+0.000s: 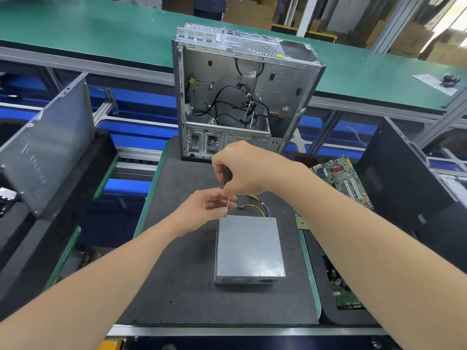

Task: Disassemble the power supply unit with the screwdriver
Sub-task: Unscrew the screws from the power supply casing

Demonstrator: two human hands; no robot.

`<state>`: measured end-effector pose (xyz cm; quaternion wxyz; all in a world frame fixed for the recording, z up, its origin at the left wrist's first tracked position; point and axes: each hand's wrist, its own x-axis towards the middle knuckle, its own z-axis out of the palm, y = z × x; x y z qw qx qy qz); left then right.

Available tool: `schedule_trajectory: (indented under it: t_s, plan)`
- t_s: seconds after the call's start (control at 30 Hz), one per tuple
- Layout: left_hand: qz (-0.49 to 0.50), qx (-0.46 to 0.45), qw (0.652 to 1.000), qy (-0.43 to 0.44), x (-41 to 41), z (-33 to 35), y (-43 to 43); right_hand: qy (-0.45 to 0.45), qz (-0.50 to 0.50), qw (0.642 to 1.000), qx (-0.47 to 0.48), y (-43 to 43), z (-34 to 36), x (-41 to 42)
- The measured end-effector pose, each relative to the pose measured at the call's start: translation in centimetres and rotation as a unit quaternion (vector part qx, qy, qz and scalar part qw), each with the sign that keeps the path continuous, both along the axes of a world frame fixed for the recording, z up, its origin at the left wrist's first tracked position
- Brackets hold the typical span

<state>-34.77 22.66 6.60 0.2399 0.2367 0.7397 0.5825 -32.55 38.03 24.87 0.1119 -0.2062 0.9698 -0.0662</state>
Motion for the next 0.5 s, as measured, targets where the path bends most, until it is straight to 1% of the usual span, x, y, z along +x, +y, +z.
schedule_trajectory:
  t_s: [0.03,0.07,0.13,0.17,0.23,0.3,0.33,0.4,0.5]
  plan:
    - [0.000,0.026,1.000,-0.012,0.0,0.3,0.2,0.004,0.007,1.000,0.005,-0.1,0.0,0.0]
    - [0.000,0.029,1.000,-0.003,-0.1,0.6,0.3,0.006,0.010,1.000,0.012,0.0,0.0,-0.1]
    - [-0.001,-0.002,0.999,0.041,-0.2,0.9,0.6,0.005,-0.002,1.000,0.007,0.0,-0.1,-0.2]
    - [-0.002,-0.017,0.998,0.063,-0.3,1.0,0.7,0.015,-0.023,1.000,-0.002,-0.1,-0.1,-0.3]
    - [0.004,-0.020,0.997,0.081,-0.3,1.2,0.9,0.079,-0.091,0.993,0.007,-0.1,-0.6,-0.5]
    - [0.005,-0.019,0.996,0.089,-0.3,1.2,1.0,0.161,-0.150,0.973,0.063,-0.4,-0.9,-0.7]
    - [0.005,-0.021,0.996,0.090,-0.3,1.2,1.1,0.168,-0.165,0.969,0.079,-0.6,-1.0,-0.7]
    - [0.003,-0.019,0.996,0.083,-0.4,1.2,1.0,0.119,-0.170,0.975,0.084,-0.7,-0.9,-1.0]
    - [0.000,0.009,0.999,0.044,-0.4,1.5,0.8,0.060,-0.116,0.988,0.080,-0.2,-0.4,-1.7]
